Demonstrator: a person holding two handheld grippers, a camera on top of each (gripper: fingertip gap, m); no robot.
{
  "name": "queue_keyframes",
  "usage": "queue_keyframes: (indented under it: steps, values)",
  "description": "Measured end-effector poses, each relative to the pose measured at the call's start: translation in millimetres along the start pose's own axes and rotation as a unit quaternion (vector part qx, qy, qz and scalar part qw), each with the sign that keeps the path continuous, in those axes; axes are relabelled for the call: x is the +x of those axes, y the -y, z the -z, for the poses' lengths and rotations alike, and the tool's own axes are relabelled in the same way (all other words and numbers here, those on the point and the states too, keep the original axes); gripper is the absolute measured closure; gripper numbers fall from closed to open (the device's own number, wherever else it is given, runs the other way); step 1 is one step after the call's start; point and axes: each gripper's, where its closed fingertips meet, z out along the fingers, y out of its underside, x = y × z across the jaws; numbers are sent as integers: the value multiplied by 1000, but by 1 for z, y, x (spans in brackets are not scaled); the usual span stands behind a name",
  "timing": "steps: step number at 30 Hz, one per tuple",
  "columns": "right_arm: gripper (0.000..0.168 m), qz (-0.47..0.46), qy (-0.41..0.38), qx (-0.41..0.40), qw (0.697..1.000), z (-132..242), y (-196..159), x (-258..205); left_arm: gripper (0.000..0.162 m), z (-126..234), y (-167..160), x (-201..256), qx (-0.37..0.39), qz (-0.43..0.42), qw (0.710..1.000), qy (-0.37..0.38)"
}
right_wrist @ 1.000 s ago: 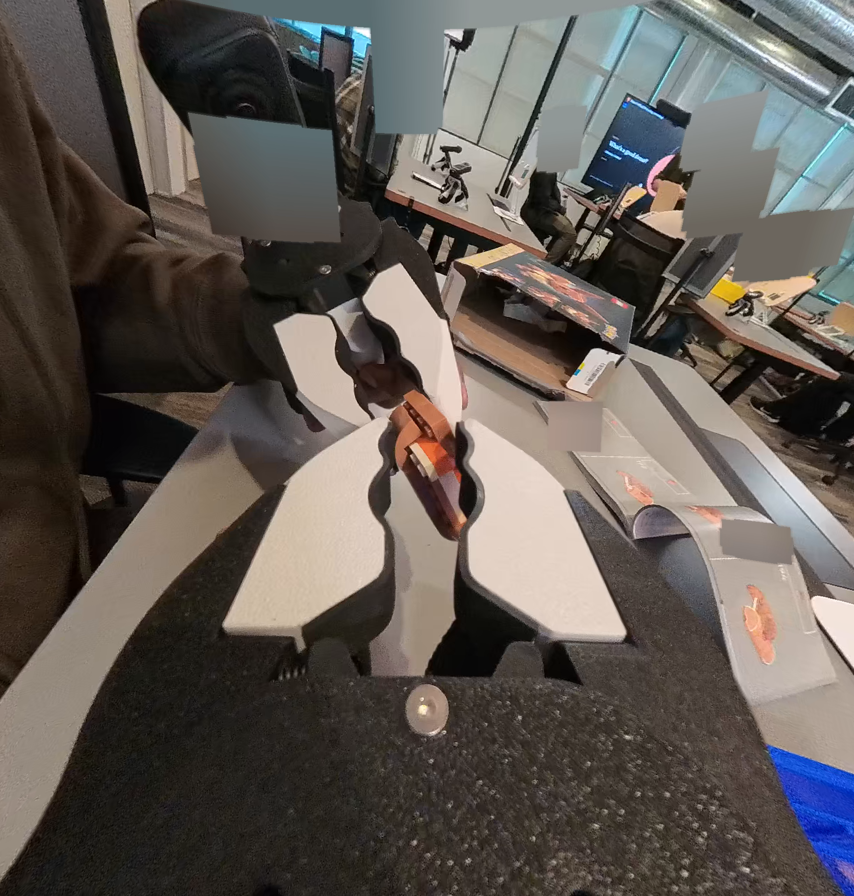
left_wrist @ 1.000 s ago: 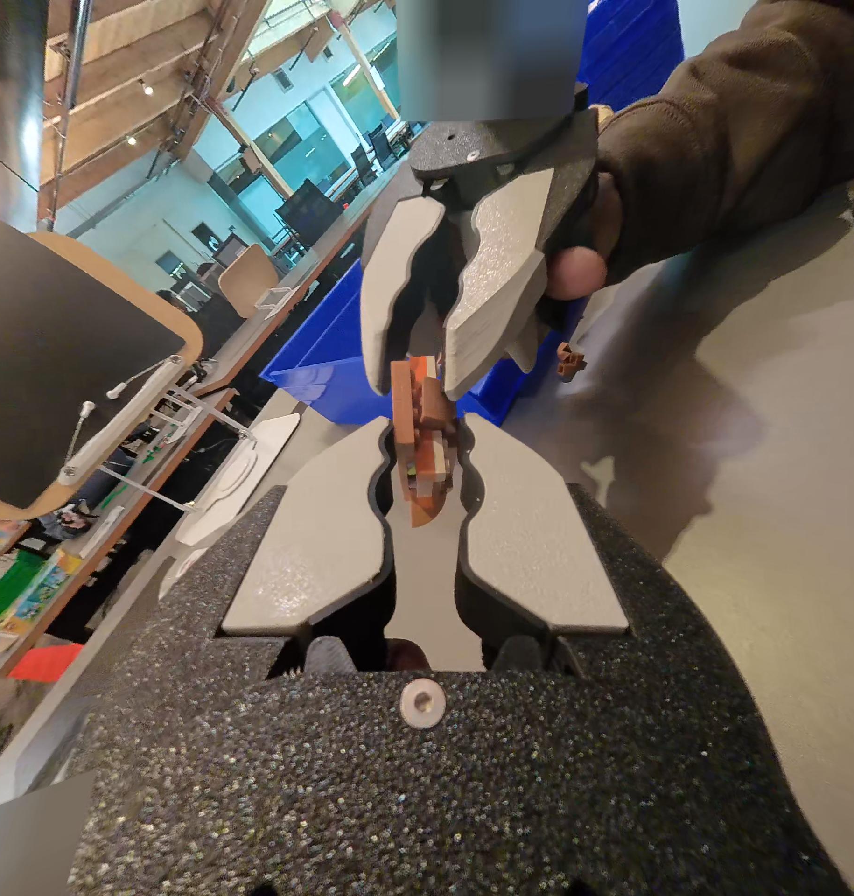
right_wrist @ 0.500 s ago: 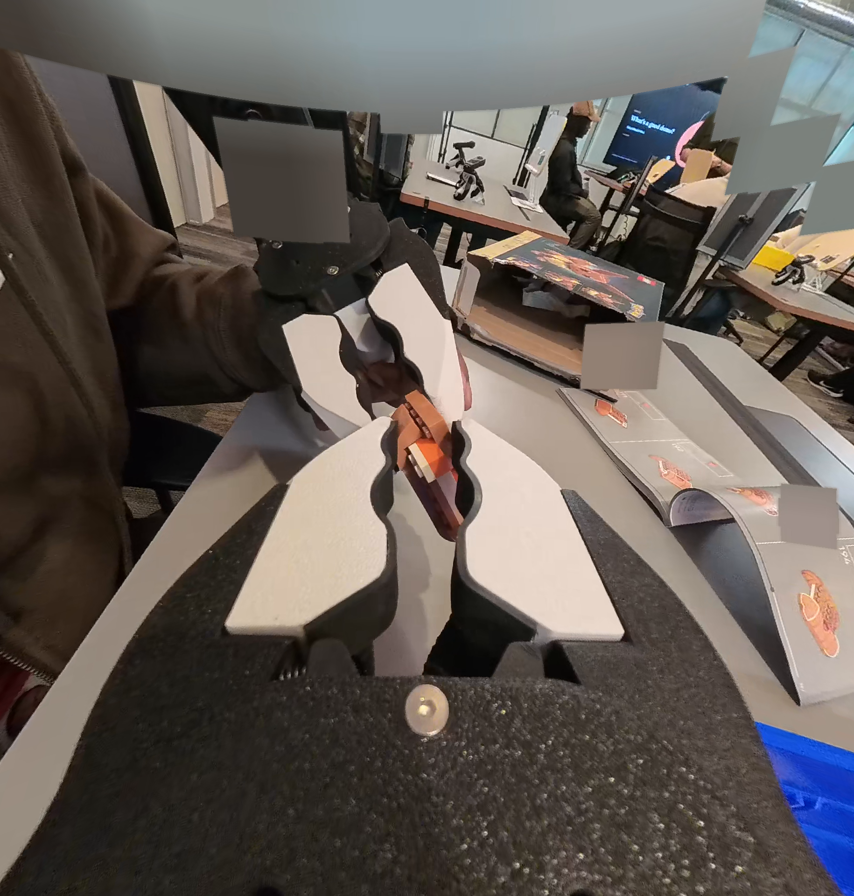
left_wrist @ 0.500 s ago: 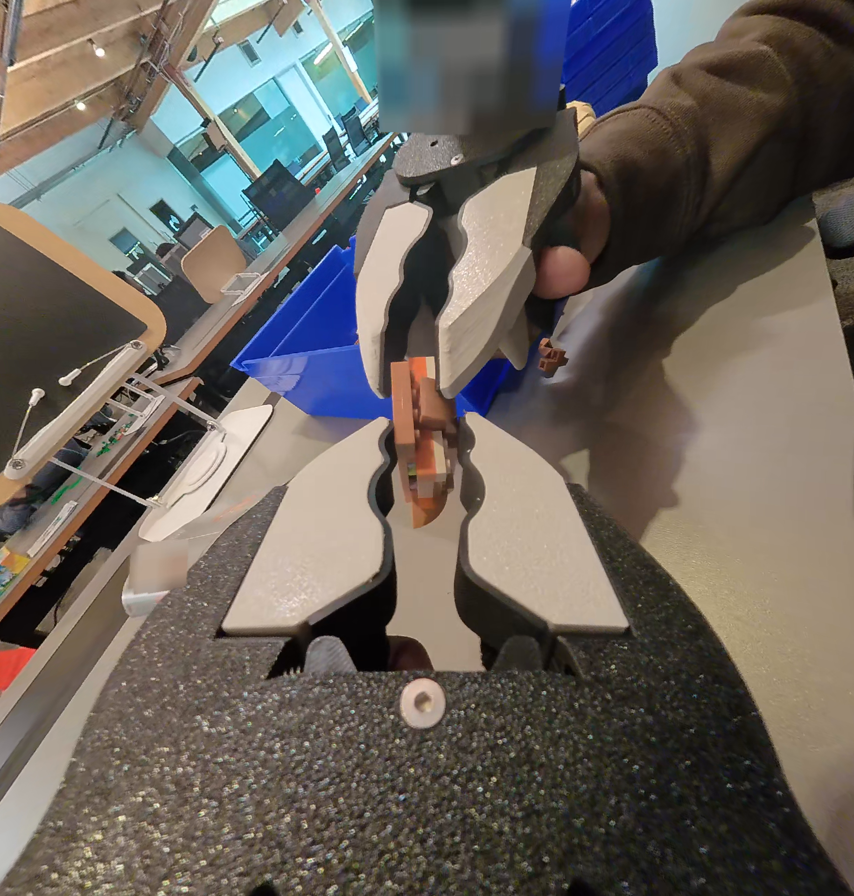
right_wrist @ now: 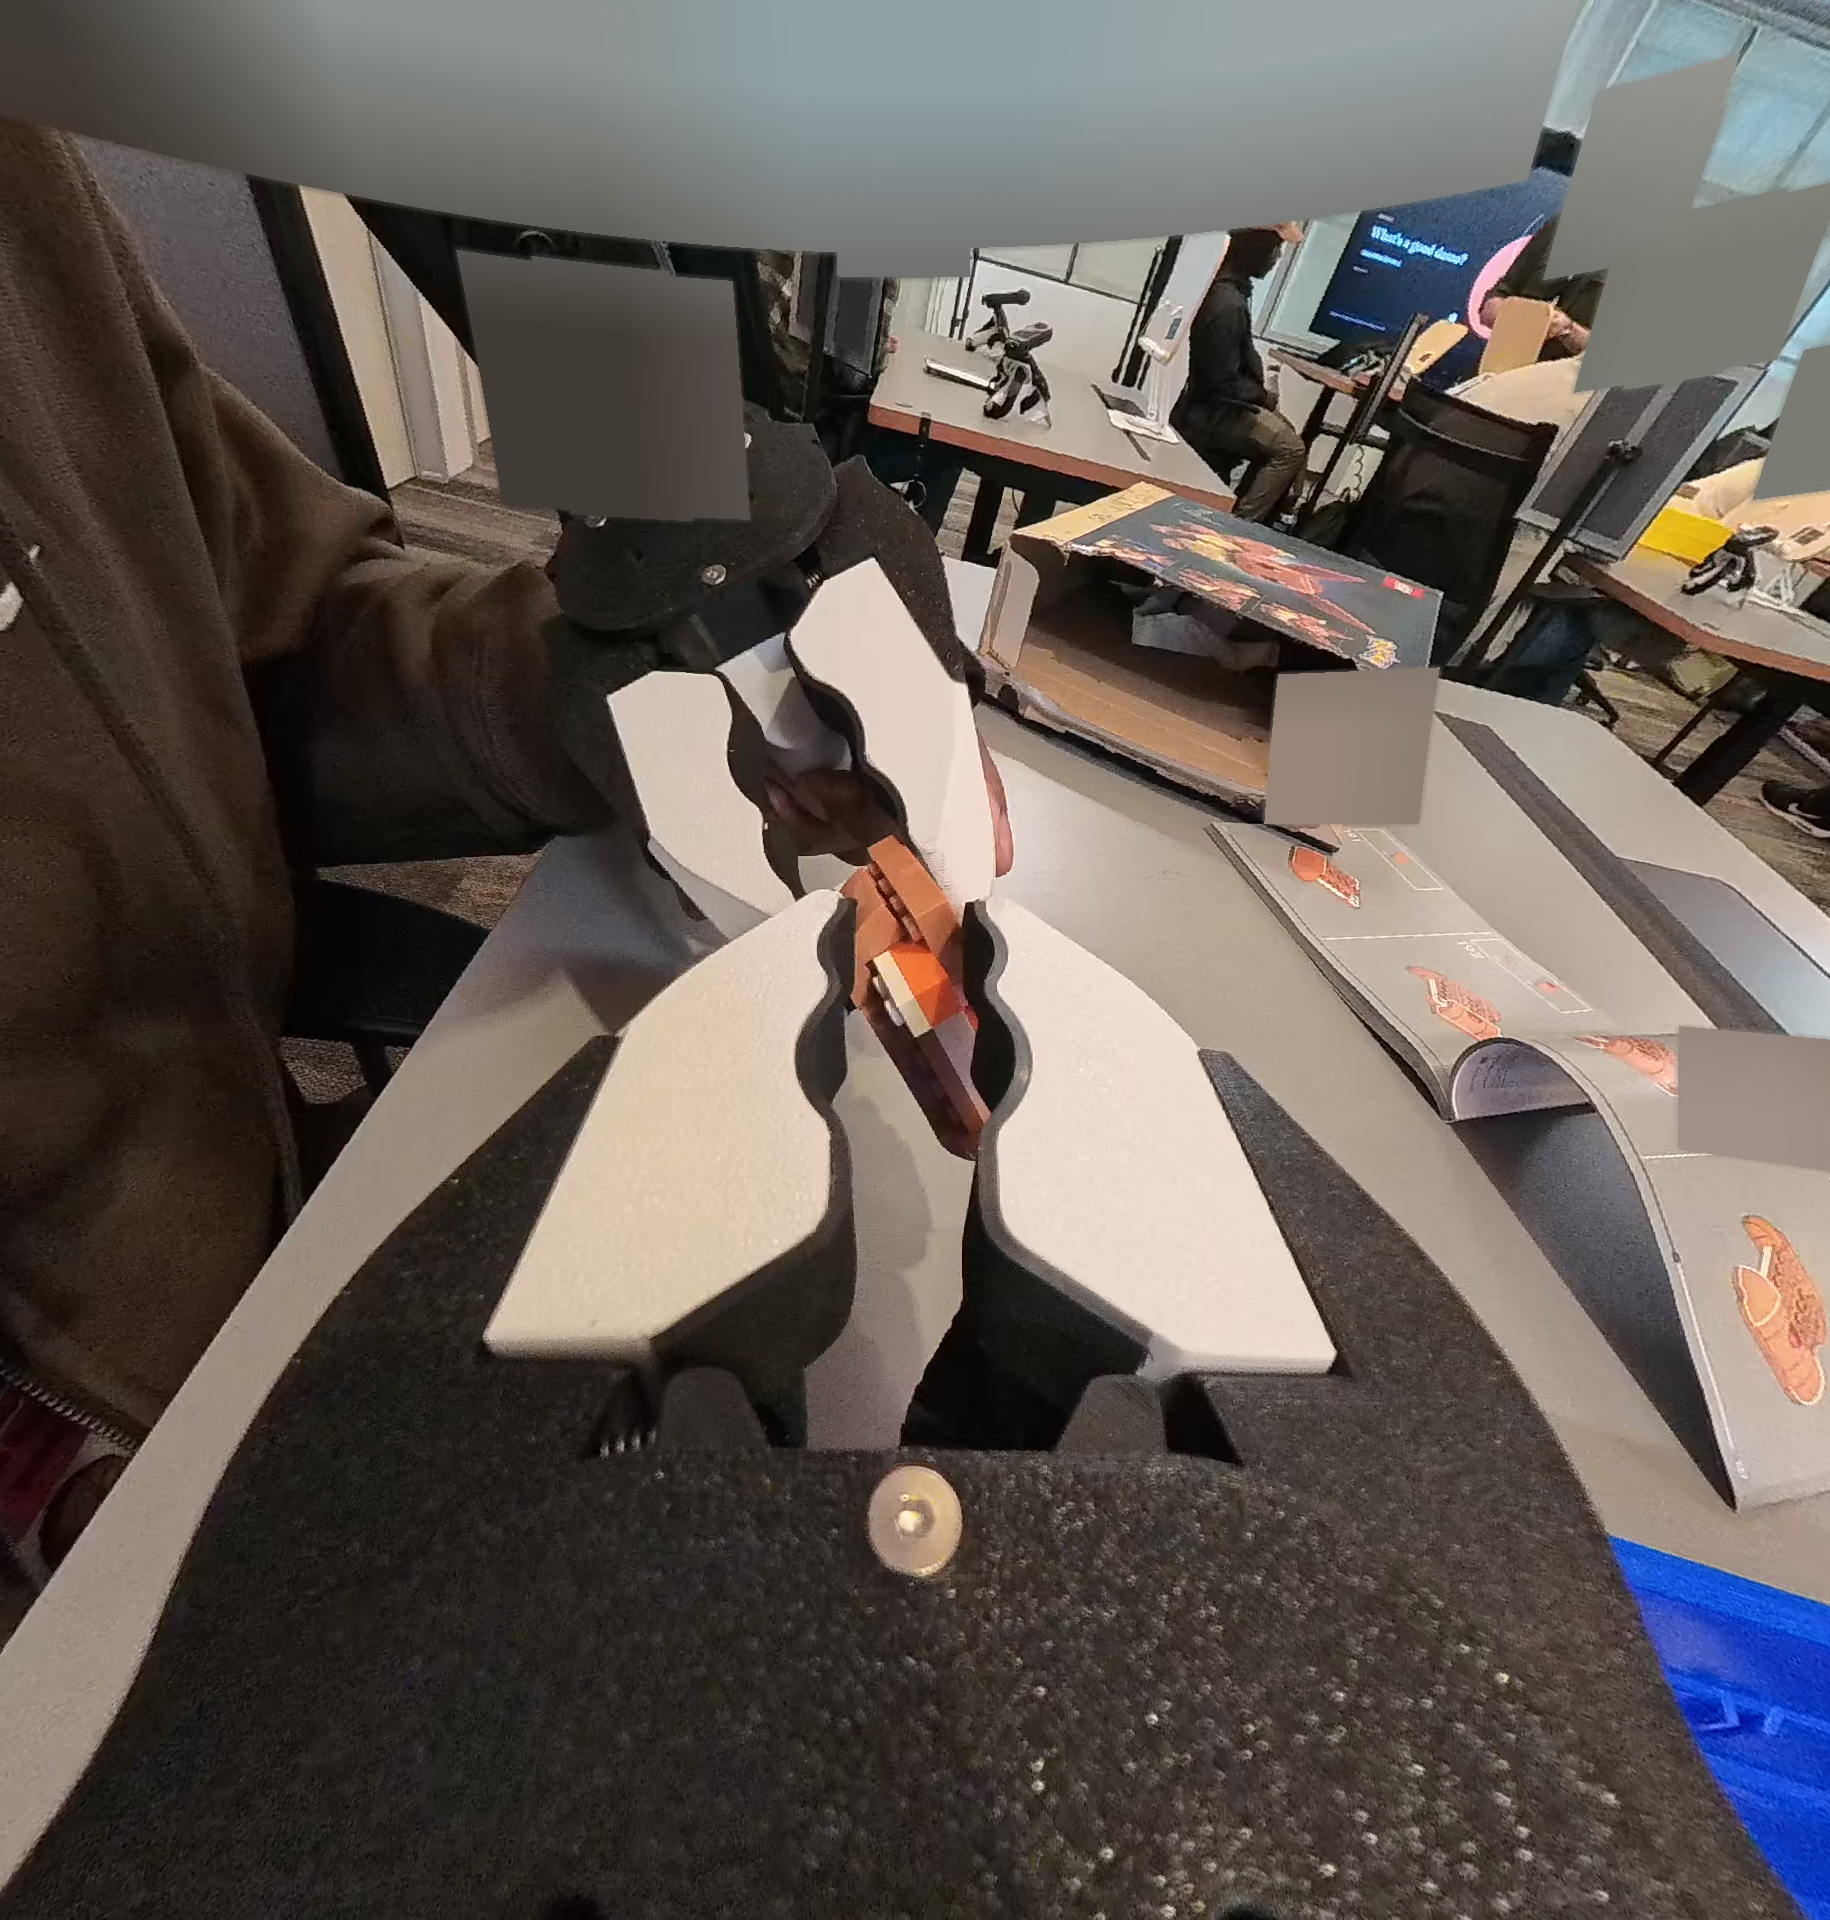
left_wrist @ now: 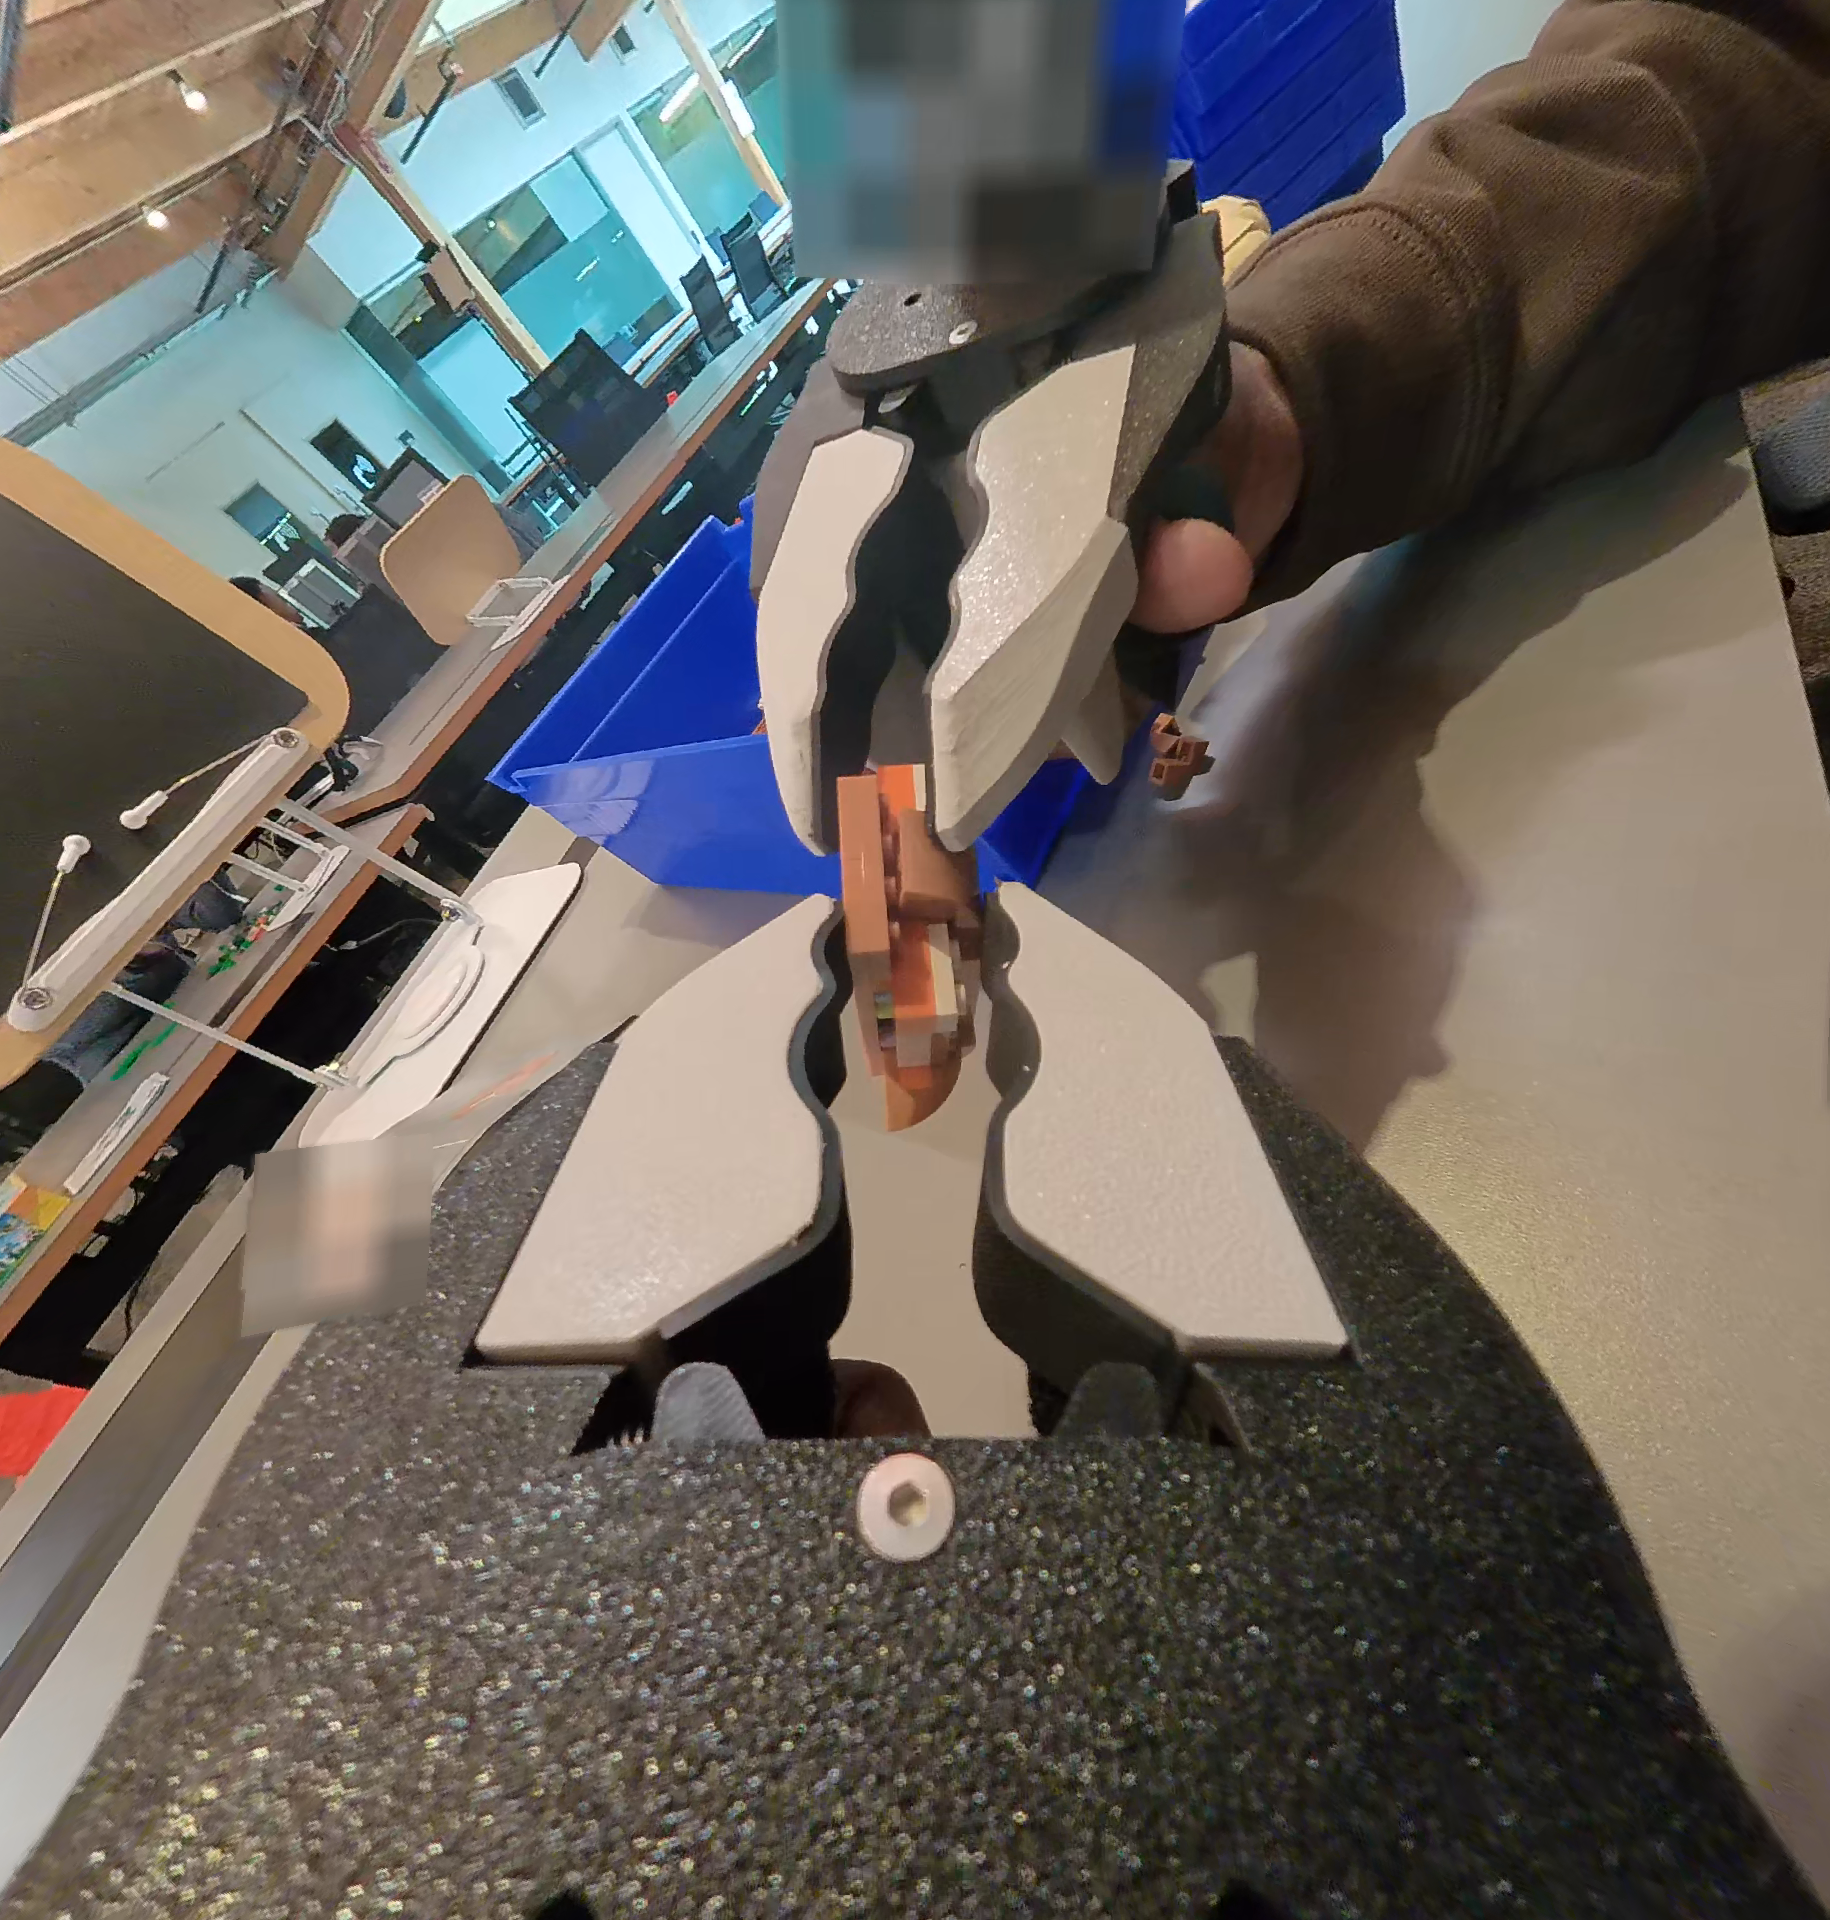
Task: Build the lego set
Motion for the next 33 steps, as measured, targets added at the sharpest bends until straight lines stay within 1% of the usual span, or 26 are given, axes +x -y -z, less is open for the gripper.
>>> queue_keyframes:
  steps: [6, 8, 10, 12, 14, 16, 18, 21, 24, 27, 29, 30, 33]
  values:
    - [149, -7, -6, -4, 1000, -1, -1, 2, 138, -1, -2, -2, -1, 14, 1000, 0]
    - [148, -16, -18, -2, 1000, -1, 0, 7, 138, -3, -3, -5, 8, 55, 998, 1]
    - [146, -17, -28, 6, 999, 1, 2, 10, 138, -3, -1, -8, 33, 119, 992, -13]
    - [139, -12, -36, 18, 999, 4, 6, 11, 138, -2, -4, -14, 54, 190, 980, -11]
    - [135, -7, -50, 25, 998, 7, 9, 13, 138, 2, -5, -21, 88, 268, 959, -14]
    - [133, 1, -68, 24, 997, 8, 10, 16, 138, 6, -3, -25, 127, 345, 930, -31]
    - [134, 17, -89, 25, 996, 9, 11, 18, 138, 10, 2, -28, 165, 402, 899, -47]
    - [136, 50, -122, 21, 991, 11, 14, 17, 138, 14, 7, -34, 209, 472, 855, -50]
    - [137, 69, -142, 3, 987, 11, 10, 16, 138, 13, 6, -32, 226, 530, 815, -60]
    - [135, 39, -141, -8, 989, 11, 5, 15, 138, 12, 8, -32, 241, 575, 779, -74]
    - [132, 4, -140, -11, 990, 11, 3, 16, 138, 11, 8, -31, 243, 591, 765, -78]
    - [129, -15, -138, -15, 990, 12, 2, 16, 138, 12, 9, -31, 245, 593, 763, -79]
    - [122, -85, -124, -22, 988, 13, 0, 15, 138, 13, 9, -31, 245, 585, 770, -75]
